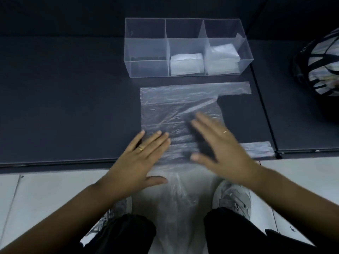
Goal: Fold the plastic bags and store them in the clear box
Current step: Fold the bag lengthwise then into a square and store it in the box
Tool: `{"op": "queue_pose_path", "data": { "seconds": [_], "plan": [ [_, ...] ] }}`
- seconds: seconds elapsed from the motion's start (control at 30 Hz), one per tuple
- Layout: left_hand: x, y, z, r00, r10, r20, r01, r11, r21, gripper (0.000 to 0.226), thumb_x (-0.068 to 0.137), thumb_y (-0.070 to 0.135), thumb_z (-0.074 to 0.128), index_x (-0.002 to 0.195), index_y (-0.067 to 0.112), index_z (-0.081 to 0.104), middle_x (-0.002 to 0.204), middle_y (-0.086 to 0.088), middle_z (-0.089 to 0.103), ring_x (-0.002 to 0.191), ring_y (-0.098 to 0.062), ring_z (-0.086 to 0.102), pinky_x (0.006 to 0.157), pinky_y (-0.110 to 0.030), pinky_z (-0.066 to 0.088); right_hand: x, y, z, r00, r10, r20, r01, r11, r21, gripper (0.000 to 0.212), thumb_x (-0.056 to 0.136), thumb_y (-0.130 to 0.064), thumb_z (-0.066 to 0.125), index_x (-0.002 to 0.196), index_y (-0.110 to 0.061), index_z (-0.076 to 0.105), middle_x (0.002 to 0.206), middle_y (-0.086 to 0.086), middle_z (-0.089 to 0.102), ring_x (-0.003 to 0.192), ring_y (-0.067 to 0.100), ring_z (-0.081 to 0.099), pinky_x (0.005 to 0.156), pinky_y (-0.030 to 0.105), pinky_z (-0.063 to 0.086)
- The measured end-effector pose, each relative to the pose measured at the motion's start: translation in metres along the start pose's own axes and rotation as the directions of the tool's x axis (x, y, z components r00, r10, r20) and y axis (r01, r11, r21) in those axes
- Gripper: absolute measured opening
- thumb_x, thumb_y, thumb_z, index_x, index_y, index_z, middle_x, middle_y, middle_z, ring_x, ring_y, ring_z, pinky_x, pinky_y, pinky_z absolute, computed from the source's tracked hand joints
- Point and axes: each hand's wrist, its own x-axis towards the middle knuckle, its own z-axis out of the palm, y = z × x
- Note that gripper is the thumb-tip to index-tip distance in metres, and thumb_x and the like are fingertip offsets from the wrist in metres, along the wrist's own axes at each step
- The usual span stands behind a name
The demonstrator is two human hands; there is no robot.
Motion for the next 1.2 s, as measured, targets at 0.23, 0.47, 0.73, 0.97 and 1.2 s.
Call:
{"op": "queue_pose_path", "data": {
  "seconds": [0.23,0.47,0.73,0.97,1.2],
  "plan": [
    [-0.023,0.01,-0.002,0.984,-0.007,-0.176,0.0,0.999,-0.037,0.041,0.085,0.012,0.046,0.122,0.008,0.066,0.133,-0.007,0.058,0.124,-0.026,0.054,0.104,-0.043,0.035,-0.016,-0.032,0.043,0.984,-0.12,-0.134,0.096,0.98,-0.176,0.035,0.078,-0.02,0.07,0.112,-0.011,0.068,0.125,0.008,0.061,0.108,0.031,0.06,0.094,0.04,0.043],
    [-0.03,-0.006,-0.04,0.978,-0.207,-0.026,0.164,0.84,-0.517,0.056,0.097,0.055,0.03,0.115,0.02,0.069,0.12,0.018,0.062,0.124,0.0,0.048,0.107,-0.011,0.027,-0.048,0.023,0.004,0.944,0.019,-0.331,-0.067,0.989,-0.135,0.013,0.088,-0.019,0.062,0.085,-0.011,0.072,0.088,0.002,0.068,0.077,0.023,0.061,0.074,0.035,0.043],
    [-0.033,-0.038,-0.075,0.908,-0.312,0.28,0.399,0.435,-0.808,0.021,0.082,0.037,0.057,0.092,0.043,0.075,0.089,0.017,0.074,0.086,0.007,0.066,0.074,-0.004,0.045,-0.065,0.057,-0.059,0.831,0.54,-0.133,-0.404,0.75,0.523,0.012,0.084,-0.015,0.069,0.076,-0.024,0.07,0.074,-0.015,0.07,0.065,-0.005,0.06,0.065,0.001,0.041],
    [0.008,-0.074,-0.07,0.668,-0.701,0.25,0.469,0.134,-0.873,0.02,0.073,0.038,0.074,0.082,0.021,0.078,0.083,0.014,0.075,0.08,0.004,0.068,0.075,-0.013,0.043,0.007,0.076,-0.067,0.798,0.596,-0.094,-0.42,0.661,0.622,0.02,0.087,-0.029,0.067,0.071,-0.016,0.07,0.067,-0.005,0.065,0.064,0.004,0.055,0.067,0.02,0.046],
    [0.034,-0.086,-0.031,0.553,-0.833,-0.023,0.683,0.469,-0.559,0.032,0.083,0.049,0.067,0.063,0.024,0.065,0.06,0.011,0.063,0.059,-0.004,0.058,0.051,-0.022,0.039,0.05,0.099,-0.046,0.731,0.661,-0.169,-0.587,0.735,0.339,0.026,0.084,-0.036,0.071,0.072,-0.014,0.068,0.064,-0.003,0.061,0.061,0.008,0.053,0.056,0.021,0.038]
  ]
}}
